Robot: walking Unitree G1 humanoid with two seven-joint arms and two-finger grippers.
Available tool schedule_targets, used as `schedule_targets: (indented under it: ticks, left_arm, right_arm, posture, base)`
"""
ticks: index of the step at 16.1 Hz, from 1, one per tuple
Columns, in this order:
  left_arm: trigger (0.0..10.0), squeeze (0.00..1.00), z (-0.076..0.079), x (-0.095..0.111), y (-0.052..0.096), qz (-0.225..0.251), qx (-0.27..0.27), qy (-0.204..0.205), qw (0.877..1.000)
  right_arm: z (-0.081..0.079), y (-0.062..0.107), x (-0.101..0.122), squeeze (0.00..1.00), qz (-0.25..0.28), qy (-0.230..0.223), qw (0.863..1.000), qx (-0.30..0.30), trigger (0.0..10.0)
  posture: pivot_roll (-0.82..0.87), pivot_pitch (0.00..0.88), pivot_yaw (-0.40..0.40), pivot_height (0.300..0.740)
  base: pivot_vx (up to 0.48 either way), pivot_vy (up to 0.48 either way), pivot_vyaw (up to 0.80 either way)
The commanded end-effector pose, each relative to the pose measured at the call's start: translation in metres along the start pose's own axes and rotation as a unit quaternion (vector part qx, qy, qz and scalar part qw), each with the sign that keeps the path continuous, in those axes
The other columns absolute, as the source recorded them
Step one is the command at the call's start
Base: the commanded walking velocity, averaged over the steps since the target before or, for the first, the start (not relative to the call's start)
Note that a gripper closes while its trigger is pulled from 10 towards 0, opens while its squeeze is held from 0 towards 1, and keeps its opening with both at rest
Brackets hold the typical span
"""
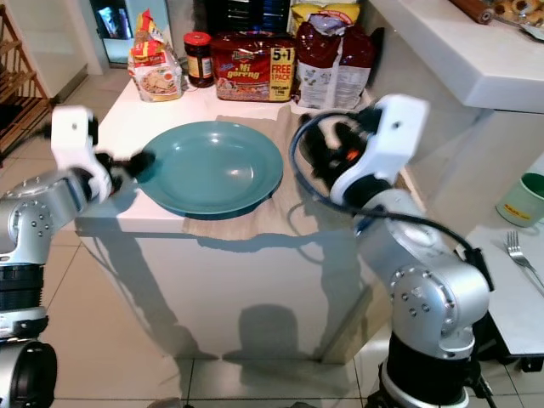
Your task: Setting the table
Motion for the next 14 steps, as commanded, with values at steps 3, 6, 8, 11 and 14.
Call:
schedule_targets:
  ticks: [3,6,8,11,14]
  left_arm:
    - [10.0,0.64,-0.007,-0.006,-0.003,-0.040,0.003,0.025,0.999]
    - [10.0,0.16,0.006,-0.007,-0.006,-0.061,-0.067,0.105,0.990]
    - [10.0,0.00,0.018,-0.002,-0.007,-0.062,-0.113,0.145,0.981]
    - [10.0,0.00,0.027,-0.009,-0.010,-0.088,-0.130,0.144,0.977]
    - [0.0,0.00,0.028,-0.016,-0.013,-0.102,-0.125,0.144,0.976]
  right_arm:
    - [-0.004,-0.002,-0.009,0.00,-0.012,-0.002,1.000,0.020,10.0]
    - [-0.007,-0.003,-0.013,0.00,-0.016,-0.012,0.999,0.035,10.0]
    - [-0.010,-0.002,-0.019,0.00,-0.024,-0.018,0.998,0.056,10.0]
    - [-0.010,-0.001,-0.026,0.00,-0.038,-0.014,0.997,0.062,10.0]
    - [-0.011,0.000,-0.027,0.00,-0.039,-0.012,0.997,0.070,10.0]
  posture:
    - [0.08,0.000,-0.030,0.740]
    - [0.08,0.000,-0.030,0.740]
    - [0.07,0.000,-0.025,0.740]
    - [0.07,0.000,-0.024,0.740]
    - [0.07,0.000,-0.019,0.740]
  base:
    - [0.000,0.000,0.00]
    - [0.000,0.000,0.00]
    - [0.000,0.000,0.00]
    - [0.000,0.000,0.00]
    - [0.000,0.000,0.00]
Point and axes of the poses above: a point about 5 cm out from each wrist's last joint towards the gripper, its own y axis pointing back from the gripper into the wrist, its own x axis along the axis of the wrist's last joint, z = x × y, the point moved 1 cm from there along -y, pointing out of the wrist towards the gripper, and after that the axes turned 15 degrees about y, right-handed, at the moved point
